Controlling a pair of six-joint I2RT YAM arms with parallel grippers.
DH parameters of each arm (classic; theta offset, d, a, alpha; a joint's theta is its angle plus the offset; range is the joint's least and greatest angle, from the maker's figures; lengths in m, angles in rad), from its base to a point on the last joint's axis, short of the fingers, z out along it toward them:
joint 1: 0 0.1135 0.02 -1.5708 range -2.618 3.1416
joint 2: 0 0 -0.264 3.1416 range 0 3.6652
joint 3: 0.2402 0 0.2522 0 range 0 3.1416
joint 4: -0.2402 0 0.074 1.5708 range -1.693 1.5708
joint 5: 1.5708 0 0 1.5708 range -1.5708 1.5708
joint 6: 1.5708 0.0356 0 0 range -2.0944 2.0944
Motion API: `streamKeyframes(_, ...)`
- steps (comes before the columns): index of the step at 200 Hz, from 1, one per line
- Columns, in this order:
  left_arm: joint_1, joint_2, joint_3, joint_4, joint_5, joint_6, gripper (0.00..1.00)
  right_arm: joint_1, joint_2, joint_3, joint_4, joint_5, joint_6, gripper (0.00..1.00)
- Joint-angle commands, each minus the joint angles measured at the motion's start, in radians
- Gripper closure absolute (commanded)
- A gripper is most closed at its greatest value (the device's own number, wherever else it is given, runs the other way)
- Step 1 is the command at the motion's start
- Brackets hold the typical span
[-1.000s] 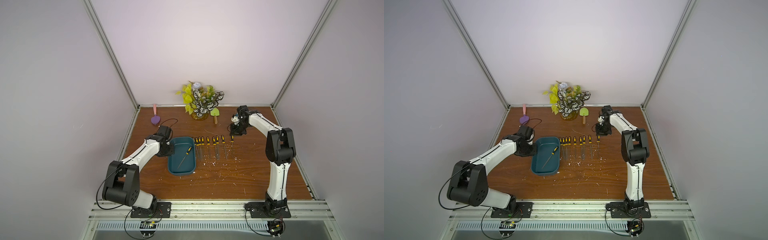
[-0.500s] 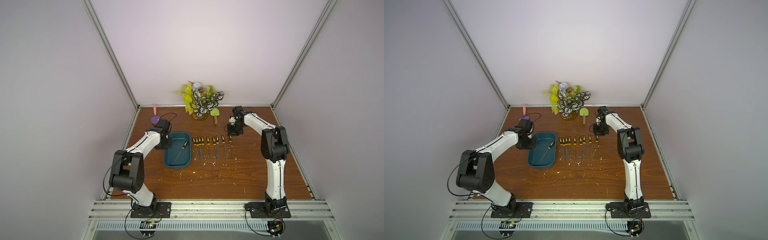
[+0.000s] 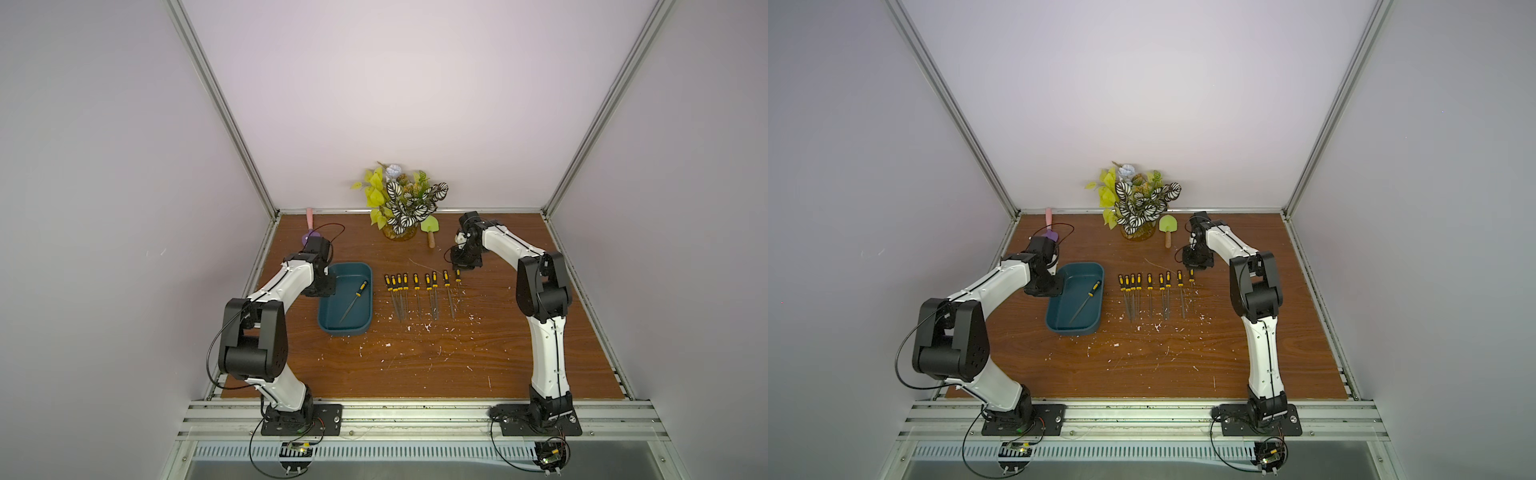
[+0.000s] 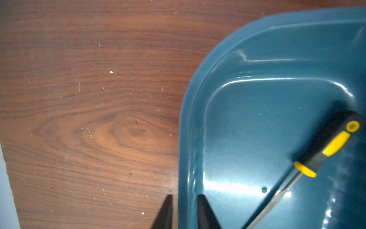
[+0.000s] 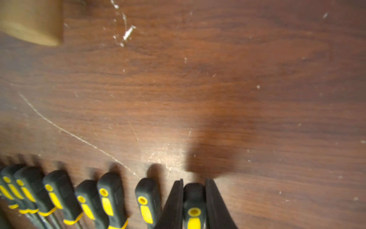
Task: Take the file tool out of the storage box
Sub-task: Move the storage box to the center of the board, then adjust the file tool at the center of the board.
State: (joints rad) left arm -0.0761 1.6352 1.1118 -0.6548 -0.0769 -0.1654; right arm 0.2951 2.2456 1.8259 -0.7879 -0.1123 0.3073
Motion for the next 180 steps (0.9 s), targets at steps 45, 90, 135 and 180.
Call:
streamKeyframes(45, 0.012, -0.078, 0.017, 0.004, 0.026, 0.000, 0.51, 0.017, -0.030, -0.009, 0.004, 0.033, 0.016, 0.73)
streamKeyframes(90, 0.012, -0.143, 0.036, 0.004, 0.081, -0.024, 0.47, 0.018, -0.077, -0.032, 0.018, 0.026, 0.019, 0.69)
streamKeyframes(135, 0.012, -0.215, 0.009, 0.011, 0.141, -0.062, 0.46, 0.048, -0.269, -0.155, 0.125, 0.025, 0.032, 0.64)
streamKeyframes(180, 0.011, -0.243, -0.055, 0.057, 0.150, -0.074, 0.46, 0.207, -0.464, -0.421, 0.334, 0.018, 0.109, 0.62)
